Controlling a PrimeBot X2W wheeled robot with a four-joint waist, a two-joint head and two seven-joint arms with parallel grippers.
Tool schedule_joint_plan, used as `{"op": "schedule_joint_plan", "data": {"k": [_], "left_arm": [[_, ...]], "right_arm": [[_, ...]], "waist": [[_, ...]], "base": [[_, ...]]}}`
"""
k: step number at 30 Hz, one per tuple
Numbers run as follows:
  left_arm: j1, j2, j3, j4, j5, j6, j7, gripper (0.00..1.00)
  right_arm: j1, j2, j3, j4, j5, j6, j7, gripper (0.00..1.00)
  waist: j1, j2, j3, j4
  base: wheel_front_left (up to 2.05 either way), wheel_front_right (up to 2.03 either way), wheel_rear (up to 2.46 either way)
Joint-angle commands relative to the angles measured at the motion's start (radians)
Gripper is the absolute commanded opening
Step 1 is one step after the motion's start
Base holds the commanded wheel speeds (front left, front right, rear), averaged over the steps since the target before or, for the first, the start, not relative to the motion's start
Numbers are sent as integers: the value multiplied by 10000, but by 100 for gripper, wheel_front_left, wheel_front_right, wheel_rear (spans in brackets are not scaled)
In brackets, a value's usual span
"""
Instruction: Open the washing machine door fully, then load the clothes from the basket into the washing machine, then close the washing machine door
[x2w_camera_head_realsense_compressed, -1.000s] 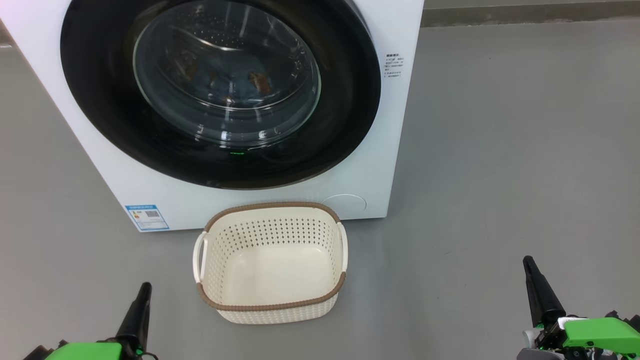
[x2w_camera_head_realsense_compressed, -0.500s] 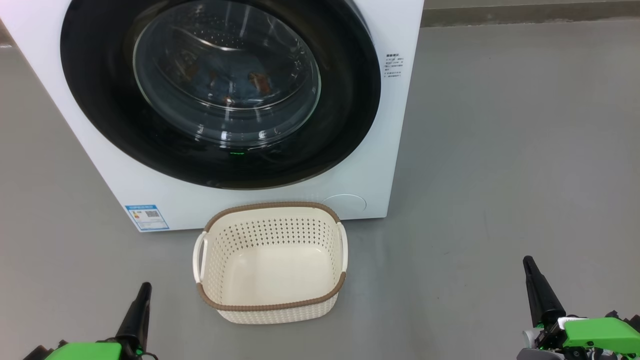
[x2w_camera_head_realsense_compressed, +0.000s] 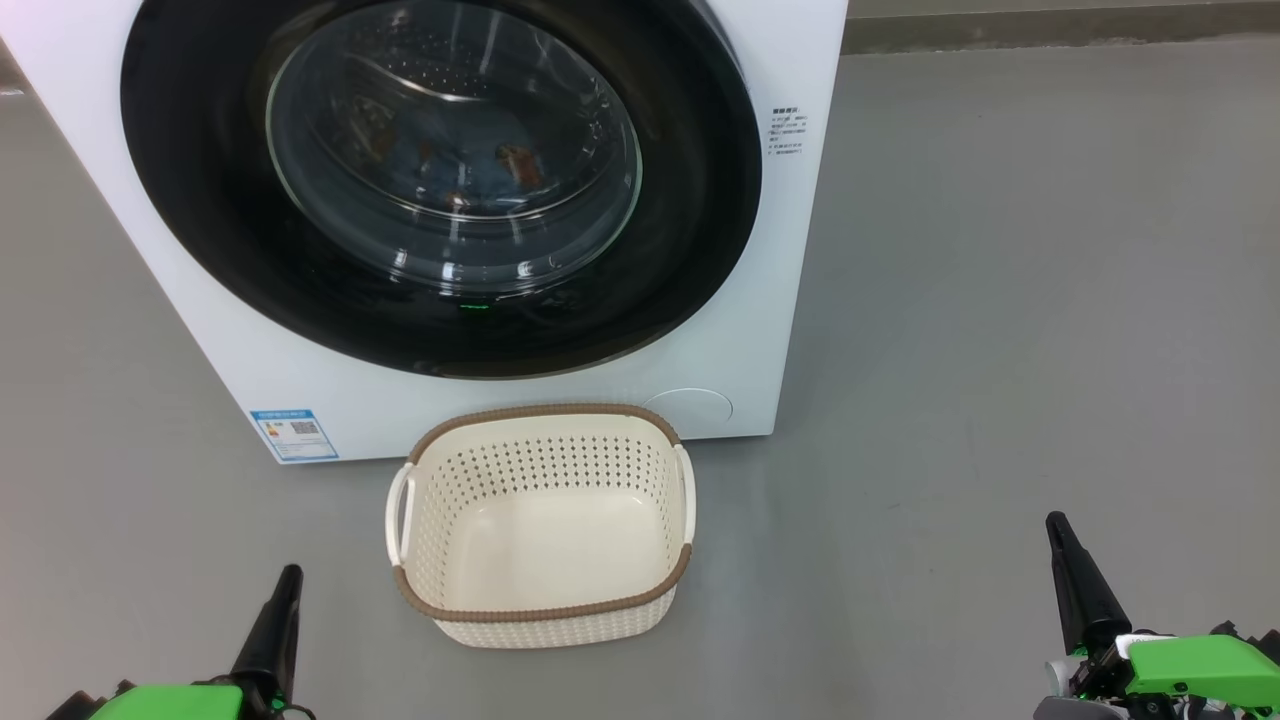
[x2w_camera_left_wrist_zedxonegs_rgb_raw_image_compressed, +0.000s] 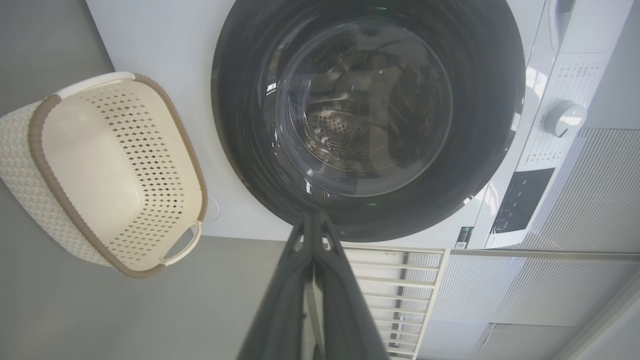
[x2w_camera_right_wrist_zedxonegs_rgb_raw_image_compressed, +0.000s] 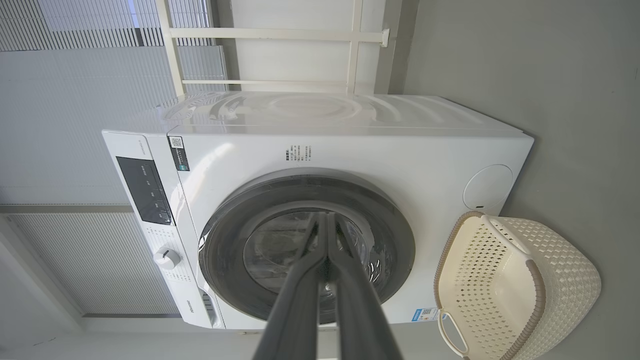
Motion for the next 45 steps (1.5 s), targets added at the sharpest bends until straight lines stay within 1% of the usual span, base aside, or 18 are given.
{"op": "schedule_joint_plan", "data": {"k": [1,45], "left_arm": [[-432,146,352,-286,-26,-29,46,0],[-433,135,369,-286,-12,-29,59,0]], "right_arm": [[-409,-123,273,-247,42,17,76,0],[-408,-123,274,-248,43,17,76,0]], "waist": [[0,0,0,0],[0,0,0,0]], "base": [[0,0,0],[0,0,0]]}}
